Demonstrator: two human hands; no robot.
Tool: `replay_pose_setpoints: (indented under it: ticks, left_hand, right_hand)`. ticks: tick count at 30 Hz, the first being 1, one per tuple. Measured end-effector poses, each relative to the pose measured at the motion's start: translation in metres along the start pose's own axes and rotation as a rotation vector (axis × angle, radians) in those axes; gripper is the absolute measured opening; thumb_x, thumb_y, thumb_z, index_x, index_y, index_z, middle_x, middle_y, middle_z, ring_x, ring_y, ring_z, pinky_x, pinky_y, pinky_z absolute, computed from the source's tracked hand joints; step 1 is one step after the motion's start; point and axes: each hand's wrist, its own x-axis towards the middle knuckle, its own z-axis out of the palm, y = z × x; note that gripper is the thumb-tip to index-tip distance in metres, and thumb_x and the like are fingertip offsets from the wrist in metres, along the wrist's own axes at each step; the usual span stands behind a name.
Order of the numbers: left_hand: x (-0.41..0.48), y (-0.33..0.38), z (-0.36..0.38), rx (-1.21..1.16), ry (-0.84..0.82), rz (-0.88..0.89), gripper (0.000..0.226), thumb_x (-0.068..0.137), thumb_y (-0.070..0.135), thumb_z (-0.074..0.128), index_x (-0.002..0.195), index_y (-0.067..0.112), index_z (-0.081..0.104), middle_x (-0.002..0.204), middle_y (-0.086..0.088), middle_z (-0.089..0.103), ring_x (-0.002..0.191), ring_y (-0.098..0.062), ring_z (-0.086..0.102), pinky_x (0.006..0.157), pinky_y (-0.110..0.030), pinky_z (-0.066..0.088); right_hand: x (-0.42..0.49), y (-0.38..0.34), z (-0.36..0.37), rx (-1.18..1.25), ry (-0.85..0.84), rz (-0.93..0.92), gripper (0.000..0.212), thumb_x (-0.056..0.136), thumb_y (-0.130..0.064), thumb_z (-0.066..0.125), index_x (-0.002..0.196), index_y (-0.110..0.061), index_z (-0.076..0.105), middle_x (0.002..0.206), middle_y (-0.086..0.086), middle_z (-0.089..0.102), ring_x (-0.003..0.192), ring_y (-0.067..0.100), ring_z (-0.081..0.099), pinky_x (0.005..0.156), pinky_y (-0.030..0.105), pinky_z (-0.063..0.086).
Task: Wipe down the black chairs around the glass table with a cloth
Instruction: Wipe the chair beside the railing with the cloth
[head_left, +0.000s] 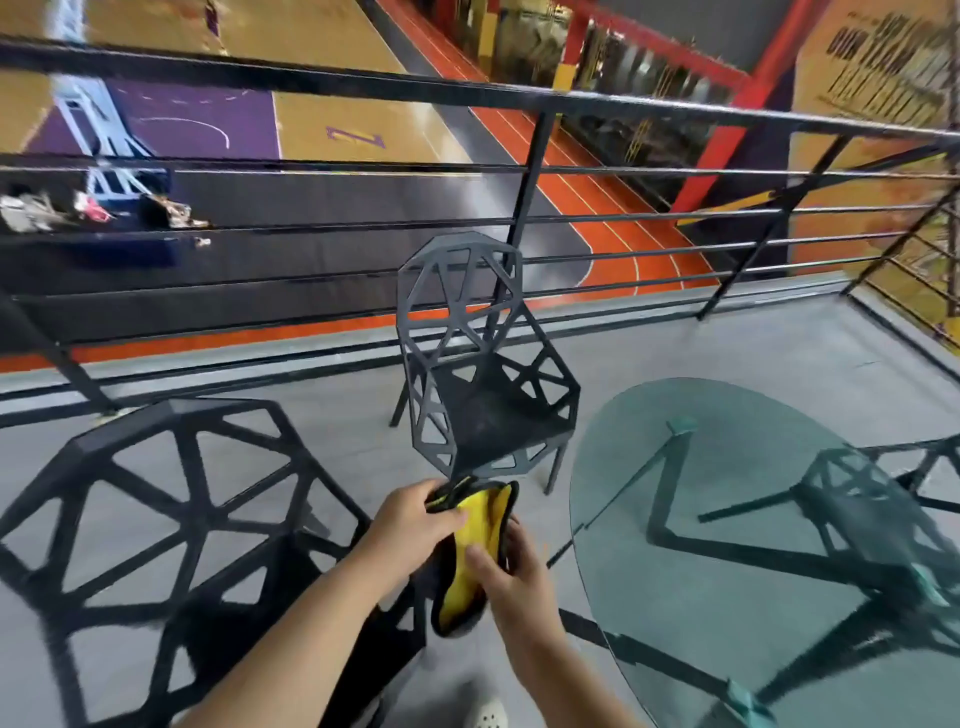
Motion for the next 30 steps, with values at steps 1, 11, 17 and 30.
replay_pose_setpoints:
  ticks: [1, 11, 17, 30]
  left_hand:
    - [0.009, 0.006, 0.006, 0.026, -0.012, 0.012, 0.012, 0.084, 0.022, 0.066, 0.084, 0.032, 0.06, 0.085, 0.007, 0.067, 0.083, -0.014, 0.063, 0.077, -0.026, 0.049]
    - [0.087, 0.067, 0.073, 0.094, 0.094, -0.015, 0.012, 0.089, 0.035, 0.059, 0.098, 0.027, 0.06, 0.088, 0.004, 0.066, 0.084, -0.013, 0.061, 0.07, -0.026, 0.046]
    - [0.113, 0.092, 0.116, 0.072, -0.109, -0.03, 0.033, 0.093, 0.041, 0.051, 0.121, 0.024, 0.057, 0.114, 0.011, 0.062, 0.107, -0.009, 0.057, 0.096, -0.03, 0.045]
    - [0.159, 0.162, 0.15, 0.231, 0.085, 0.062, 0.028, 0.096, 0.038, 0.044, 0.082, 0.018, 0.057, 0.072, -0.001, 0.055, 0.07, -0.016, 0.053, 0.057, -0.027, 0.037]
  right_hand:
    - [0.01, -0.005, -0.009, -0.036, 0.006, -0.015, 0.039, 0.077, -0.031, 0.072, 0.112, -0.018, 0.063, 0.113, 0.003, 0.067, 0.101, 0.016, 0.064, 0.087, 0.028, 0.052]
    - [0.093, -0.069, -0.104, -0.011, -0.015, -0.019, 0.018, 0.097, -0.018, 0.052, 0.089, -0.011, 0.067, 0.076, 0.0, 0.064, 0.072, 0.014, 0.057, 0.063, 0.021, 0.044]
    - [0.109, -0.08, -0.136, 0.034, -0.043, 0.001, 0.011, 0.088, -0.011, 0.065, 0.098, -0.015, 0.063, 0.09, 0.003, 0.072, 0.082, 0.015, 0.069, 0.065, 0.02, 0.053]
    - [0.142, -0.118, -0.201, 0.043, 0.116, -0.074, 0.01, 0.092, -0.009, 0.058, 0.089, -0.015, 0.066, 0.087, 0.014, 0.068, 0.078, 0.019, 0.061, 0.073, 0.035, 0.052]
